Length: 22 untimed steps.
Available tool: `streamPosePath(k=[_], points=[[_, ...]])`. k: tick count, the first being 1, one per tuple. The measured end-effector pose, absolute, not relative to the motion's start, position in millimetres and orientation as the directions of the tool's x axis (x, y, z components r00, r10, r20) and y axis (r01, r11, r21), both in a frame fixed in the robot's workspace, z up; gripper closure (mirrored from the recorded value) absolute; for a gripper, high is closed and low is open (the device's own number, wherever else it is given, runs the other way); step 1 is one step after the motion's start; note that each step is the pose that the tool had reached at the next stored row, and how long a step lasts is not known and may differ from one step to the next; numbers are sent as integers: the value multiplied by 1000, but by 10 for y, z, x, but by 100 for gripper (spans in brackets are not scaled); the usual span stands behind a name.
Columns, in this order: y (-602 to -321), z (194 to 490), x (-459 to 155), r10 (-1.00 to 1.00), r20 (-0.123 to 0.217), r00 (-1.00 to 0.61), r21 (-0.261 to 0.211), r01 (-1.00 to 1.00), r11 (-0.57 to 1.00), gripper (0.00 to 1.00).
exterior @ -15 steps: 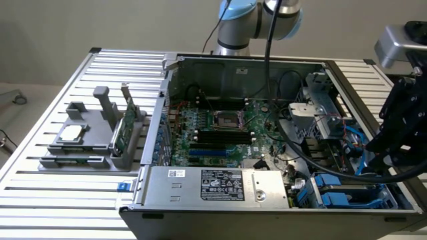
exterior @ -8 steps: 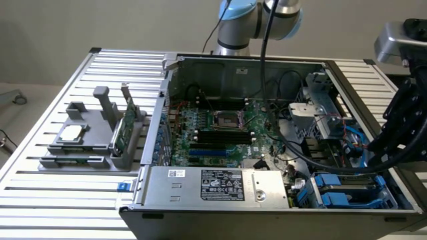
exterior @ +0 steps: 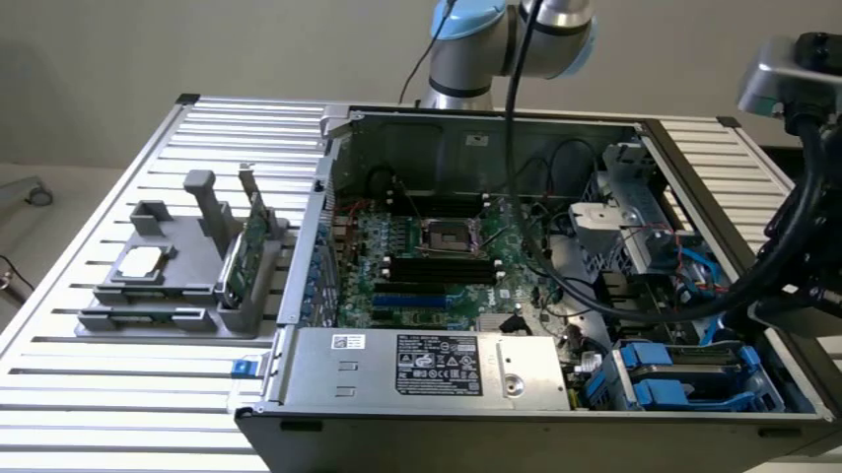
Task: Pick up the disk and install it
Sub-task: 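Insert the first disk wire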
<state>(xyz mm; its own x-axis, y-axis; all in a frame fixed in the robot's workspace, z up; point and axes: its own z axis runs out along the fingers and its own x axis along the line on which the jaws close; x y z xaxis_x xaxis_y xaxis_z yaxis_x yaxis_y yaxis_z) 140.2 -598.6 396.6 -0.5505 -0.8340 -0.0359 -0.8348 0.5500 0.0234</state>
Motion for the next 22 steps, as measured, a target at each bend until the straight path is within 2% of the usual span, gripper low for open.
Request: streamPosePath(k=[22], points=[[-5987,3917,1402,-553,-36,-832,23,-554,832,64]])
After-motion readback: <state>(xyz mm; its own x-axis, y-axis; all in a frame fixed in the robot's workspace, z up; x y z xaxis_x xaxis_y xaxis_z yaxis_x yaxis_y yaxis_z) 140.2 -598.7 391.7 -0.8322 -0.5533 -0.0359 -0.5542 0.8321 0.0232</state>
